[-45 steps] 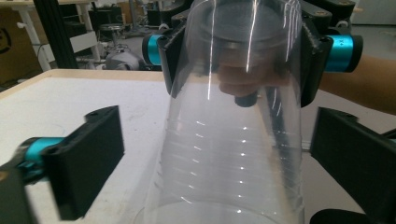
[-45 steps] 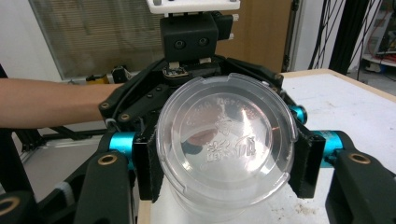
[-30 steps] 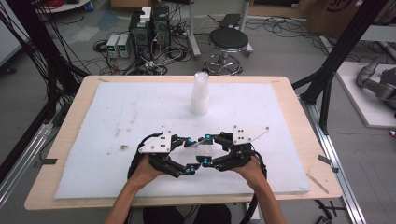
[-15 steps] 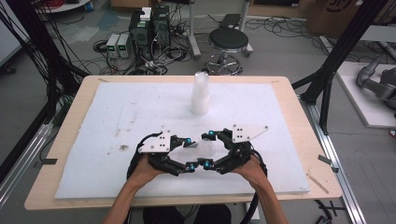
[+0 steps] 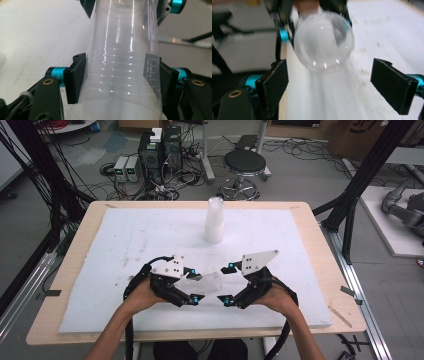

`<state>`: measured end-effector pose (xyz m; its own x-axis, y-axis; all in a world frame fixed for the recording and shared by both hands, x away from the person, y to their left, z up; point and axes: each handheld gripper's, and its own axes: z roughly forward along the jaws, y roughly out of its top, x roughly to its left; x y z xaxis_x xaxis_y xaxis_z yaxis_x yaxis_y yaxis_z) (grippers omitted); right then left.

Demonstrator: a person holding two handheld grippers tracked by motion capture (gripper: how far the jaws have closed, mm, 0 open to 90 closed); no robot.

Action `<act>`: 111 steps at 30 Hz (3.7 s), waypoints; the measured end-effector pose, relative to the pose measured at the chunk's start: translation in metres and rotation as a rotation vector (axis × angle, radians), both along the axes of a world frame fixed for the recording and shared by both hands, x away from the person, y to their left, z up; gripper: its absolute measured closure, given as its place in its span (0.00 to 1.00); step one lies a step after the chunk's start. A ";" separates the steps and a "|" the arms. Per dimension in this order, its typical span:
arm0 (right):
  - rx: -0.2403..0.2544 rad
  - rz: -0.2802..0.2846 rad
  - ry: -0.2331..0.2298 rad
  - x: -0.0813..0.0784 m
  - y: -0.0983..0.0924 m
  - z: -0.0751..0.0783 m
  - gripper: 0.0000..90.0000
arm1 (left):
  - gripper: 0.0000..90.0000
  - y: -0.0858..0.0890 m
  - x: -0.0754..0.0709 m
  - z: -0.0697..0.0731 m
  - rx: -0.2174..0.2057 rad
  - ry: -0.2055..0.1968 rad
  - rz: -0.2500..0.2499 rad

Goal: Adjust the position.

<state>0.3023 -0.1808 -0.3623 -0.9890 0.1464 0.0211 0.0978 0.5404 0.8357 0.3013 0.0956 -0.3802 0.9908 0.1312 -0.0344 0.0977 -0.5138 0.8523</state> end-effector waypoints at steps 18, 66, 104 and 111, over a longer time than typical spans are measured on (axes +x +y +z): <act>-0.375 0.072 -0.008 0.013 0.021 0.021 0.17 | 0.41 -0.017 0.012 0.029 0.309 0.040 -0.013; -0.480 0.150 0.001 0.018 0.044 0.025 0.48 | 0.08 -0.036 0.015 0.020 0.320 0.019 -0.020; 0.153 0.003 0.008 -0.010 -0.021 -0.022 0.48 | 0.07 0.029 -0.014 -0.031 -0.421 -0.018 0.086; 0.237 -0.004 -0.029 -0.017 -0.026 -0.030 0.48 | 0.07 0.025 -0.018 -0.034 -0.460 -0.017 0.075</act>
